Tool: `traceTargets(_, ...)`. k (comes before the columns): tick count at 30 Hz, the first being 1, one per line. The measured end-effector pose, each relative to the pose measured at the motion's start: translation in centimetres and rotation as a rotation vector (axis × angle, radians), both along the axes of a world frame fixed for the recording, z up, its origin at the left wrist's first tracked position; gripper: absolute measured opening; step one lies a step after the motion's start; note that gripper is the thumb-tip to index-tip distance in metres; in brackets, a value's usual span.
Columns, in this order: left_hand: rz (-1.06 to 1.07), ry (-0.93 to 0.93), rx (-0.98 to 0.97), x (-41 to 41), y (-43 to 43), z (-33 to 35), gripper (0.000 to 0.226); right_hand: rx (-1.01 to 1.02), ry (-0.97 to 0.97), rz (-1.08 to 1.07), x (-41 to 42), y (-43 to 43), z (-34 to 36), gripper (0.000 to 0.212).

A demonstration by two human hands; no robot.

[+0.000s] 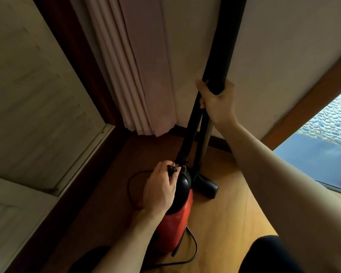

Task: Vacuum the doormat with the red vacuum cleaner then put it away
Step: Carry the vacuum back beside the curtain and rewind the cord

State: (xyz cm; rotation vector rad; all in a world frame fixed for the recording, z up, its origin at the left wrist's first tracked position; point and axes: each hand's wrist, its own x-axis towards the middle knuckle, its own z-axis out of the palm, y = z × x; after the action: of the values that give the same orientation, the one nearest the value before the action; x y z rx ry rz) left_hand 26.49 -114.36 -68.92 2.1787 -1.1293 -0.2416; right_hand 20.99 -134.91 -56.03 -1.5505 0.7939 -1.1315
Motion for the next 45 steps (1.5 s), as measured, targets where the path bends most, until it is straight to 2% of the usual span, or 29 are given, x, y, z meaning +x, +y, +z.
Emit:
traceTargets(2, -0.134, 0.14, -0.023, -1.4, -0.6, 0.7, 0.021, -0.027, -0.02, 0.005, 0.1, -0.2, 0.0, 0.044)
traceTargets(4, -0.243, 0.164, 0.01, -2.4, -0.7, 0.6, 0.025, -0.034, -0.021, 0.005, 0.0, -0.4, -0.1, 0.047)
traceTargets(7, -0.3, -0.146, 0.129, -1.4, -1.3, -0.9, 0.035, -0.036, -0.016, 0.017, -0.2, -0.8, -0.6, 0.049)
traceTargets(10, -0.447, -0.306, 0.369, 0.4, -2.4, -1.3, 0.04, -0.033, -0.029, 0.056, -0.3, -1.1, -0.9, 0.046)
traceTargets(12, -0.479, -0.252, 0.462, 1.3, -2.9, -1.2, 0.045, -0.01, -0.039, 0.071, -0.3, -1.3, -1.0, 0.046)
traceTargets(17, -0.413, 0.032, 0.61, 3.9, -2.8, -1.6, 0.048, -0.011, -0.03, 0.099, -0.3, -1.5, -1.1, 0.041)
traceTargets(22, -0.429, -0.008, 0.494, 4.1, -2.1, -0.8, 0.046, -0.065, -0.019, 0.066, -0.4, -1.3, -1.9, 0.031)
traceTargets(27, -0.287, 0.112, 0.335, 3.3, -0.5, 1.9, 0.04, -0.093, 0.034, 0.061, -0.7, -1.2, -1.4, 0.027)
traceTargets(30, -0.177, 0.089, 0.299, 3.2, 1.1, 3.5, 0.033, -0.092, 0.091, 0.077, -0.8, -1.1, -1.0, 0.021)
traceTargets(32, -0.105, 0.083, 0.248, 3.9, 2.4, 3.9, 0.028, -0.081, 0.107, 0.054, -0.7, -0.9, -1.1, 0.025)
traceTargets(38, -0.092, 0.253, 0.234, 7.9, 7.0, 1.5, 0.017, -0.077, 0.135, -0.047, -1.0, 0.1, -3.0, 0.026)
traceTargets(42, -0.085, 0.408, 0.116, 7.5, 9.3, -0.4, 0.015, -0.063, 0.131, -0.079, -0.7, 1.2, -2.7, 0.016)
traceTargets(45, -0.149, 0.447, 0.118, 6.7, 10.4, -0.5, 0.017, -0.021, 0.12, -0.104, -0.2, 2.7, -1.6, 0.02)
